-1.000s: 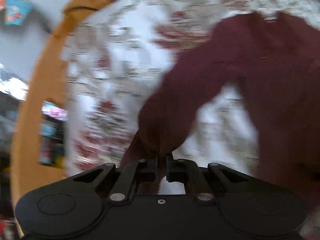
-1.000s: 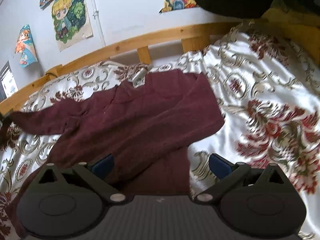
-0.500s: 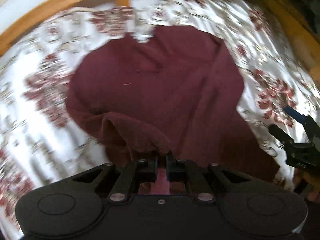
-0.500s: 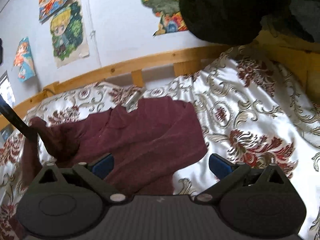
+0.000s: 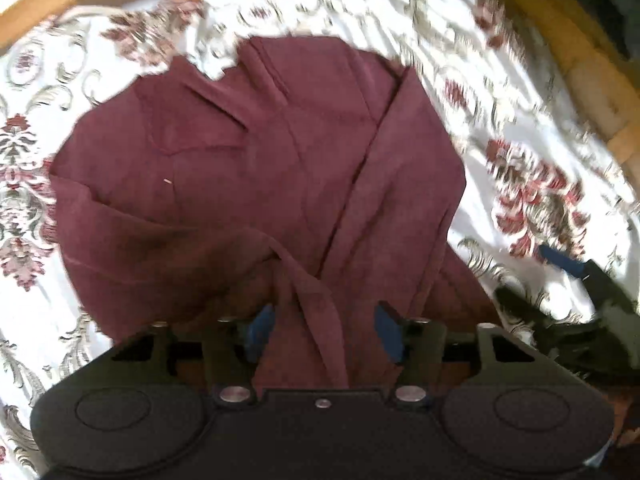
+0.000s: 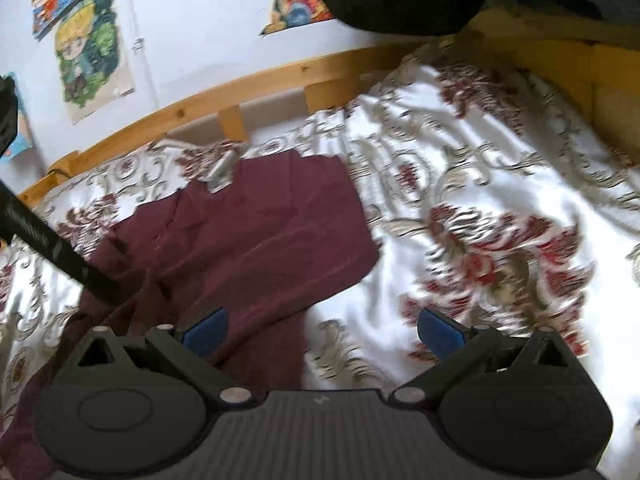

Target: Fold small clothes

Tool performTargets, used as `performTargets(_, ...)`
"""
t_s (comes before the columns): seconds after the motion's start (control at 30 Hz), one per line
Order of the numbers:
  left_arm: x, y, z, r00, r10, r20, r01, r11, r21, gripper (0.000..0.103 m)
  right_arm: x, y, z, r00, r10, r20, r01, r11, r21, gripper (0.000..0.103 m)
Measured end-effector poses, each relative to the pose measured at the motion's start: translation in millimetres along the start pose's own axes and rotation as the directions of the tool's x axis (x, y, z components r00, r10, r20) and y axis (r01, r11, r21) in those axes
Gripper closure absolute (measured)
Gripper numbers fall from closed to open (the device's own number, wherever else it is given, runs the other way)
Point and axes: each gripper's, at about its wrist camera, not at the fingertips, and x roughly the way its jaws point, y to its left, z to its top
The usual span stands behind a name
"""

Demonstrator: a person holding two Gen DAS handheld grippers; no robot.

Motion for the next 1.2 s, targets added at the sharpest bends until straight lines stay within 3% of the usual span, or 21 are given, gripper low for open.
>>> performTargets(0.07,-18,17,-11,0.997,0.029,0.070,-0.028,0.999,-0.023,0.028,2,15,-5,0.998,0.070,-0.004,-0.071,0.997,-0.032,0.000)
performTargets(0.13,-33,37,-26,0.985,0.109,0.132,-0.104,0.993,-0.048,0.022,4,33,-10,0.991,0.134,-0.005,-0.134,0.988,-0.073,0.000)
performTargets(0.27,-40,80,-56,0.931,0.313,0.185,-0.299,0.949,-0.101,0.009,2,67,-24,0.975,0.224,-0.001,-0.221,0.962,-0.159,0.007)
performTargets(0.37,-29,112,-70,0.902,0.390,0.185,-0.367,0.919,-0.147,0.007,5,85,-30,0.958,0.284,-0.034,-0.285,0.938,-0.199,0.018)
performTargets(0.43,-21,128,-74,0.901,0.391,0.189,-0.363,0.917,-0.165,0.007,14,94,-30,0.947,0.310,-0.089,-0.321,0.927,-0.194,0.024)
performTargets(0.53,-8,146,-70,0.907,0.366,0.206,-0.335,0.926,-0.172,0.010,32,103,-29,0.934,0.320,-0.159,-0.343,0.926,-0.155,0.044)
performTargets(0.67,7,167,-59,0.924,0.313,0.219,-0.261,0.936,-0.237,0.016,54,115,-18,0.917,0.349,-0.193,-0.369,0.927,-0.074,0.048)
performTargets(0.73,13,177,-51,0.927,0.291,0.238,-0.224,0.936,-0.273,0.018,64,121,-16,0.918,0.326,-0.227,-0.350,0.934,-0.070,0.048)
performTargets(0.83,27,185,-39,0.933,0.262,0.247,-0.185,0.938,-0.294,0.021,75,129,-18,0.929,0.265,-0.260,-0.297,0.951,-0.092,0.060)
performTargets(0.87,33,185,-34,0.935,0.255,0.246,-0.179,0.939,-0.294,0.024,76,129,-19,0.931,0.258,-0.259,-0.289,0.953,-0.090,0.065)
performTargets(0.9,38,186,-30,0.939,0.243,0.244,-0.168,0.941,-0.293,0.033,75,128,-19,0.931,0.258,-0.258,-0.288,0.954,-0.086,0.068)
performTargets(0.93,42,186,-27,0.942,0.227,0.245,-0.153,0.945,-0.289,0.043,75,126,-19,0.932,0.256,-0.258,-0.286,0.954,-0.085,0.078)
performTargets(0.97,43,185,-26,0.943,0.215,0.255,-0.140,0.949,-0.284,0.082,74,124,-18,0.932,0.254,-0.260,-0.284,0.955,-0.082,0.088)
performTargets(1.0,43,183,-25,0.936,0.228,0.268,-0.149,0.947,-0.286,0.096,75,121,-17,0.927,0.267,-0.265,-0.296,0.952,-0.074,0.092)
performTargets(1.03,40,181,-26,0.925,0.248,0.288,-0.162,0.943,-0.292,0.098,74,118,-15,0.920,0.284,-0.269,-0.311,0.948,-0.062,0.098)
performTargets(1.13,21,180,-33,0.887,0.256,0.386,-0.140,0.943,-0.302,0.099,65,107,-1,0.905,0.348,-0.246,-0.364,0.931,-0.025,0.099)
performTargets(1.2,8,182,-37,0.852,0.304,0.426,-0.169,0.930,-0.326,0.099,56,99,12,0.902,0.376,-0.211,-0.389,0.921,-0.024,0.099)
